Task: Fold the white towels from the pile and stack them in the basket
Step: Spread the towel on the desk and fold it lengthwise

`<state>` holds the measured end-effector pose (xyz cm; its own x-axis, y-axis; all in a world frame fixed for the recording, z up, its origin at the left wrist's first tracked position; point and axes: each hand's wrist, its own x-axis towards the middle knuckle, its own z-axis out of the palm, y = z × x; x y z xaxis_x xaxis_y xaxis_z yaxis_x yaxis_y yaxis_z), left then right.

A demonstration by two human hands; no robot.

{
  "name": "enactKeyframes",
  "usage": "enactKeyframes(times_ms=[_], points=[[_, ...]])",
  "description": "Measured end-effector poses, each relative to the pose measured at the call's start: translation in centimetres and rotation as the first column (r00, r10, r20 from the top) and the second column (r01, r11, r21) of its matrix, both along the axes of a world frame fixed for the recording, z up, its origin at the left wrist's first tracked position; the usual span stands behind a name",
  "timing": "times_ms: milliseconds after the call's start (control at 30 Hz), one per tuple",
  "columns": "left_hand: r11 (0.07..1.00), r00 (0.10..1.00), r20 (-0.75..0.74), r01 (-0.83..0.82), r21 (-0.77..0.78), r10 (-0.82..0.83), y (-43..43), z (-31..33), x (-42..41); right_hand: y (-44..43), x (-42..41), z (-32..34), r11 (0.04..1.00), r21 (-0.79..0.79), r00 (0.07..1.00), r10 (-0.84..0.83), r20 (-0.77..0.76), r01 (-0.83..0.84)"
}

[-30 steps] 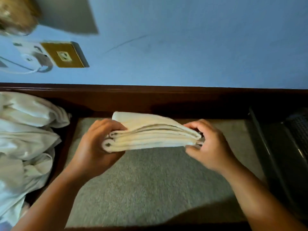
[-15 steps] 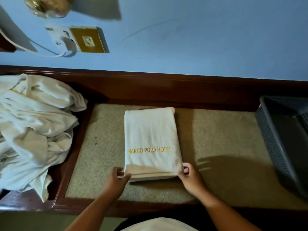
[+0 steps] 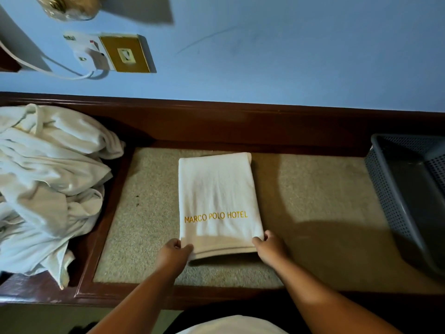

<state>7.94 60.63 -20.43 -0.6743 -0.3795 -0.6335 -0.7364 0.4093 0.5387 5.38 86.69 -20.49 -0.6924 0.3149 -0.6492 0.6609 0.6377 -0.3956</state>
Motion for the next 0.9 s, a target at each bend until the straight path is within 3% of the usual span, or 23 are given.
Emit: enactKeyframes(times_ms=[67, 200, 333, 467, 567, 667, 733, 900], points=[[1.0, 0.999, 0.031, -0.01, -0.001, 0.011, 0.1, -0.3, 0.2, 0.1, 0.3, -0.4, 0.999, 0.04, 0.999, 0.036, 0.036, -0.037], [0.994, 0.996, 0.019, -0.085, 0.065, 0.084, 0.4, -0.2, 0.0, -0.3, -0.3, 0.5, 0.991, -0.127, 0.999, -0.05, 0.003, 0.05], [0.979, 0.988, 0.025, -0.151, 0.137, 0.149, -0.6, -0.2, 0.4, -0.3, 0.0, 1.4, 0.975, -0.19, 0.988, -0.134, -0.078, 0.117], [0.931, 0.994, 0.045, -0.111, 0.347, 0.101, -1.9, 0.8, 0.1, 0.0, 0.9, 2.6, 0.938, -0.296, 0.967, -0.224, -0.123, 0.18], [0.896, 0.996, 0.081, -0.066, 0.44, 0.033, -2.7, 1.5, 1.5, 0.7, 2.5, 2.6, 0.917, -0.325, 0.964, -0.262, -0.056, 0.23], [0.88, 0.981, 0.183, -0.032, 0.474, -0.062, -3.0, 0.7, 4.1, 1.4, 4.6, 1.4, 0.913, -0.327, 0.969, -0.216, 0.123, 0.245], [0.868, 0.976, 0.218, -0.094, 0.487, -0.017, -2.4, 0.2, 5.0, 1.4, 5.1, 1.1, 0.902, -0.363, 0.965, -0.166, 0.203, 0.232], [0.885, 0.976, 0.202, -0.166, 0.436, 0.084, -1.5, -0.3, 3.8, 1.0, 3.9, 1.1, 0.93, -0.317, 0.976, -0.138, 0.168, 0.186]])
